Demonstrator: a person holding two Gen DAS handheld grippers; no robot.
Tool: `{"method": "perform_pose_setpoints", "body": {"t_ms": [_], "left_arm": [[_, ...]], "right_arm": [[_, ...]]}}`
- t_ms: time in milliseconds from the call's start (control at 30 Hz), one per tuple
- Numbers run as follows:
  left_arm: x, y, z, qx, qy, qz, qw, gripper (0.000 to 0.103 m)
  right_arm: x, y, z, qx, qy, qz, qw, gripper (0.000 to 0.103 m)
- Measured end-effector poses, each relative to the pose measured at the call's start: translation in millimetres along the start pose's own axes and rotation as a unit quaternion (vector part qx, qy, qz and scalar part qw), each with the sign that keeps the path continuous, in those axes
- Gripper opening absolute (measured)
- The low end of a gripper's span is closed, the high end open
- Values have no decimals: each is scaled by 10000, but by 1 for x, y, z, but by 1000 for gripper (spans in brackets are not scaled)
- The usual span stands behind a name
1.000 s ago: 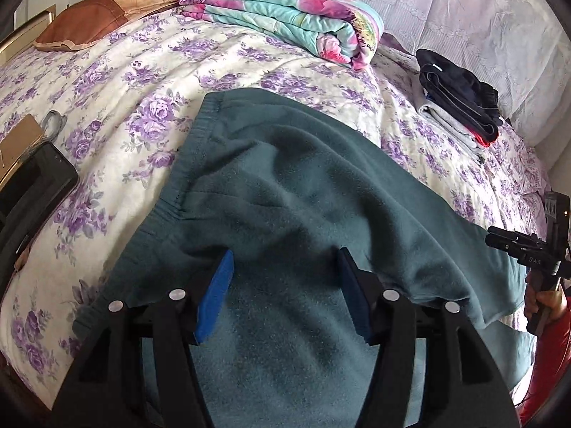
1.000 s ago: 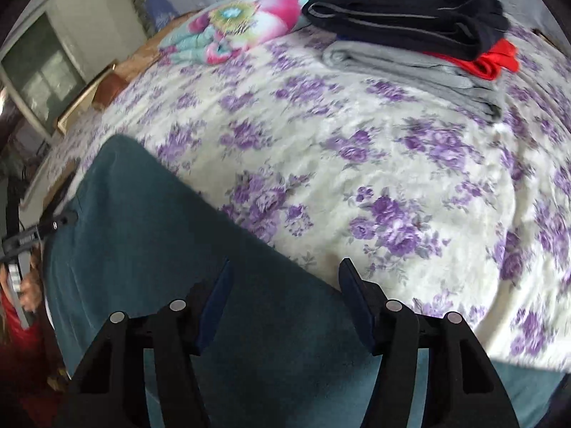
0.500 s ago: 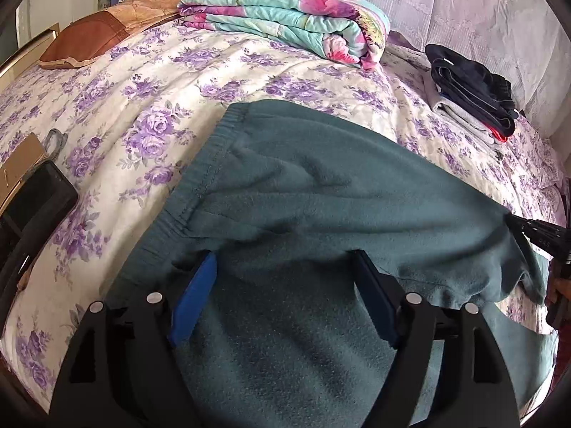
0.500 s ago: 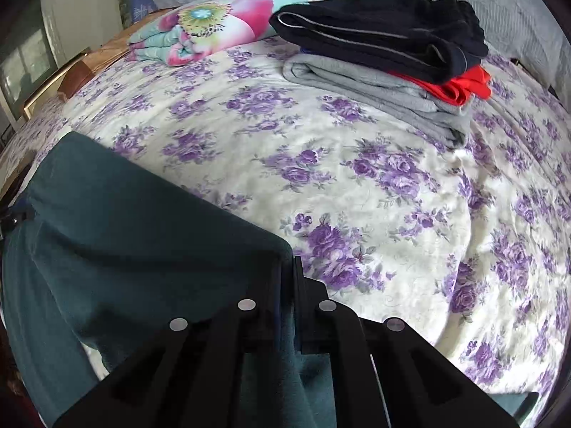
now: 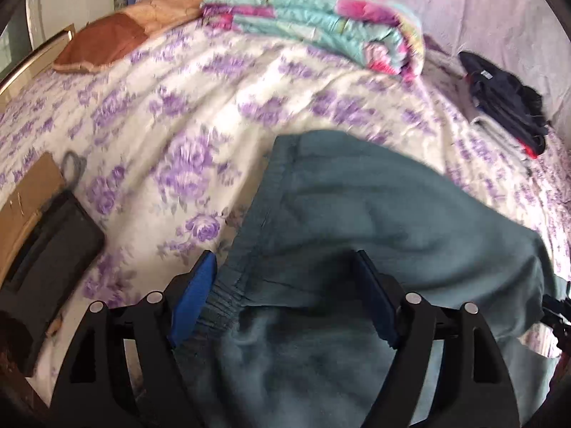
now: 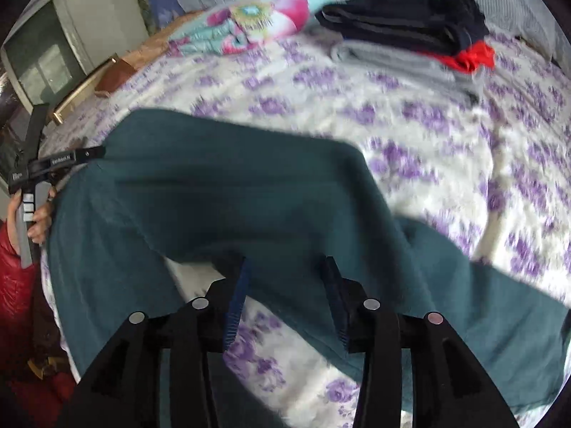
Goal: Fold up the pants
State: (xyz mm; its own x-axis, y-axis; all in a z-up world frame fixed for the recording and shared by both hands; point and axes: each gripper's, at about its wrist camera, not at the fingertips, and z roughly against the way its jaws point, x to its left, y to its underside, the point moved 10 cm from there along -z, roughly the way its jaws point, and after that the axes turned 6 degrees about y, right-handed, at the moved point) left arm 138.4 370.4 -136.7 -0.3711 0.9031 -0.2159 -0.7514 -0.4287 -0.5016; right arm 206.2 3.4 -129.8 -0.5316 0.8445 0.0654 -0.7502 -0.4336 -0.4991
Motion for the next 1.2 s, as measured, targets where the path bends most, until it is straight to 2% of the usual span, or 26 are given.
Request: {"method": "perform_pose_setpoints", "body": {"t_ms": [33, 133, 200, 267, 333, 367, 433, 500, 567, 667, 733, 767, 800, 867, 933, 967, 1033, 1100, 1167, 1200], "left_arm": [[2, -2, 3, -214, 53, 37, 9998, 79], [1, -1, 18, -416, 190, 99, 9989, 78], [4, 0, 25, -516, 271, 175, 9981, 78], [6, 1, 31, -598, 358, 229, 9973, 78], [8, 1, 38, -769, 387, 317, 9958, 81], [9, 3, 37, -804, 370, 365, 9954, 84], [13, 6, 29, -712, 366, 500, 9955, 87], [15, 6, 29, -696, 429, 587, 9949, 87], [16, 5, 28, -718, 442, 604, 9946, 87], [14, 6, 26, -675, 328, 520, 9958, 87], [13, 6, 25, -654, 247, 470, 9964, 87], [13, 6, 25, -656, 226, 465, 9965, 87], [13, 7, 25, -658, 212, 463, 9965, 87], [13, 7, 25, -660, 206, 463, 9965, 87], [13, 6, 25, -664, 191, 465, 9965, 87], [13, 6, 25, -673, 167, 454, 9966, 87], [12, 6, 26, -686, 111, 399, 9968, 87], [12, 6, 27, -684, 59, 340, 9971, 87], [11, 5, 28, -685, 13, 282, 9973, 87], [10, 4, 31, -724, -15, 237, 9971, 87]], "right_arm": [[-8, 3, 11, -161, -102, -204, 9996, 41], [-50, 10, 64, -728, 127, -788, 9942, 43], [-104, 20, 101, -1042, 669, -1265, 9842, 49], [-168, 35, 128, -1195, 1414, -1818, 9658, 53], [-224, 55, 140, -1173, 2025, -2219, 9466, 57], [-246, 66, 141, -1118, 2139, -2444, 9392, 59], [-273, 83, 131, -1060, 1882, -2929, 9314, 59], [-282, 94, 115, -1017, 1504, -3286, 9269, 59], [-281, 98, 93, -819, 1217, -3355, 9306, 60], [-271, 95, 82, -744, 1414, -3105, 9371, 60], [-256, 82, 80, -758, 1102, -2865, 9487, 18], [-250, 78, 83, -788, 1002, -2802, 9514, 7], [-249, 74, 90, -879, 1165, -2654, 9530, 7], [-261, 69, 104, -998, 1781, -2431, 9483, 7], [-290, 77, 112, -1020, 2139, -2697, 9333, 7], [-300, 83, 111, -978, 2227, -2797, 9288, 7], [-306, 94, 93, -653, 2048, -2822, 9350, 10], [-300, 98, 93, -751, 2192, -2710, 9343, 25], [-293, 95, 114, -1162, 2425, -2764, 9227, 46], [-285, 91, 127, -1460, 2477, -2786, 9164, 47]]}}
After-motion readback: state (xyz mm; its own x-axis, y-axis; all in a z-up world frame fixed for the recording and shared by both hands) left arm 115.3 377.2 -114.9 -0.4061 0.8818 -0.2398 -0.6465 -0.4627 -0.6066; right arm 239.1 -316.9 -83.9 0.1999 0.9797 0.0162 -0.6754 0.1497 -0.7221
